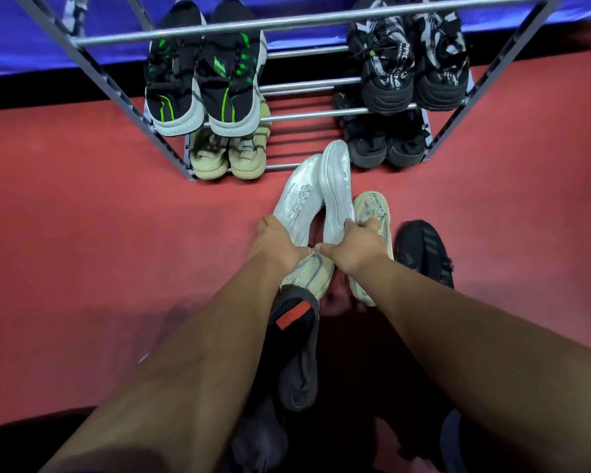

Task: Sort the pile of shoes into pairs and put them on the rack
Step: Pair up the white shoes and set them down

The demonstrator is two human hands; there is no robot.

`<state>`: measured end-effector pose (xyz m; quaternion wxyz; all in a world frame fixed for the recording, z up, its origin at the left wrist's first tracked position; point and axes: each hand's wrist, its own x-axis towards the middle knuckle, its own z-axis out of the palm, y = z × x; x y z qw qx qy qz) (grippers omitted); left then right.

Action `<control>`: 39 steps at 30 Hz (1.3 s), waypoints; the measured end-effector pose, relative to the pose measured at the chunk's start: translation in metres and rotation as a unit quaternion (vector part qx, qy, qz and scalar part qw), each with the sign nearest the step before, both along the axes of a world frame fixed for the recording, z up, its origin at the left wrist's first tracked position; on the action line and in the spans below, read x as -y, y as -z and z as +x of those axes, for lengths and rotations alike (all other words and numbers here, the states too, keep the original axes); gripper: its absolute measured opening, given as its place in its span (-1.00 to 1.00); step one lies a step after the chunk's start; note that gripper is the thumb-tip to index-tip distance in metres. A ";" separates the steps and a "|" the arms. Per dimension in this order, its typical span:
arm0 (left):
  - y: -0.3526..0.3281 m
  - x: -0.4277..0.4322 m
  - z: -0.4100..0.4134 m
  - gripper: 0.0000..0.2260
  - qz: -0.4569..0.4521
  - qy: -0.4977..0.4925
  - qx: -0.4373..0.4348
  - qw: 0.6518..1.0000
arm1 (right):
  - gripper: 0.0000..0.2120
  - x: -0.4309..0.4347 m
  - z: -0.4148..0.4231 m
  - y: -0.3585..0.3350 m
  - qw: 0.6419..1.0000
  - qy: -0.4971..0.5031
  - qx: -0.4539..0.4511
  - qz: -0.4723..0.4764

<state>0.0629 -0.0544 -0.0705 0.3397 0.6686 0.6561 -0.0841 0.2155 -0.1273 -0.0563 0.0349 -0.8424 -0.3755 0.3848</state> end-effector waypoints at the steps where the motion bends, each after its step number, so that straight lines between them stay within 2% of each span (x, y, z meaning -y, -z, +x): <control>1: -0.002 0.000 0.000 -0.11 -0.001 -0.001 0.003 1.000 | -0.18 0.001 0.000 -0.003 1.000 0.005 -0.003 0.003; 4: -0.008 0.004 -0.003 -0.18 0.016 -0.026 0.015 0.999 | -0.22 0.004 -0.003 -0.008 1.000 0.025 0.004 0.007; 7: -0.016 0.013 -0.010 -0.22 0.041 -0.032 0.002 0.999 | -0.33 0.011 -0.004 -0.020 0.998 -0.025 0.055 -0.005; 10: -0.026 0.025 -0.017 -0.20 0.041 -0.046 -0.003 0.998 | -0.29 0.013 -0.004 -0.033 0.995 -0.037 0.092 -0.030; 12: -0.034 0.033 -0.020 -0.16 0.041 -0.055 -0.001 0.998 | -0.36 0.012 -0.004 -0.044 0.996 -0.032 0.082 -0.029; 16: -0.056 0.048 -0.029 -0.12 0.029 -0.060 -0.005 0.998 | -0.66 0.019 -0.005 -0.063 1.000 -0.012 -0.003 -0.006; 19: -0.072 0.060 -0.035 -0.12 0.019 -0.076 -0.004 0.997 | -0.54 0.034 -0.007 -0.069 0.994 0.050 -0.096 -0.007; 21: -0.082 0.067 -0.039 -0.14 0.018 -0.082 -0.003 0.996 | -0.52 0.045 -0.007 -0.075 0.966 0.130 -0.223 0.003; 22: -0.087 0.071 -0.041 -0.14 0.018 -0.083 -0.001 0.996 | -0.53 0.049 -0.006 -0.075 0.948 0.156 -0.278 0.001; 24: -0.098 0.077 -0.046 -0.14 0.026 -0.082 0.002 0.996 | -0.62 0.052 -0.003 -0.084 0.933 0.143 -0.329 -0.027; 26: -0.110 0.080 -0.048 -0.11 0.024 -0.075 0.004 0.997 | -0.65 0.050 -0.001 -0.098 0.942 0.099 -0.314 -0.068; 28: -0.128 0.078 -0.047 -0.14 0.015 -0.046 -0.016 0.999 | -0.51 0.042 0.003 -0.116 0.964 0.041 -0.245 -0.097; 30: -0.154 0.067 -0.046 -0.23 0.003 0.021 -0.059 0.998 | -0.53 0.031 0.002 -0.146 0.982 -0.061 -0.142 -0.108; 33: -0.213 0.044 -0.044 -0.49 -0.009 0.117 -0.108 0.987 | -0.62 0.010 -0.004 -0.198 0.970 -0.208 -0.008 -0.129; 35: -0.259 0.031 -0.046 -0.65 -0.015 0.143 -0.128 0.981 | -0.62 -0.007 -0.006 -0.228 0.957 -0.261 0.050 -0.117; 39: -0.353 0.013 -0.062 -0.69 0.005 0.147 -0.137 0.980 | -0.71 -0.029 -0.015 -0.308 0.948 -0.302 0.076 -0.071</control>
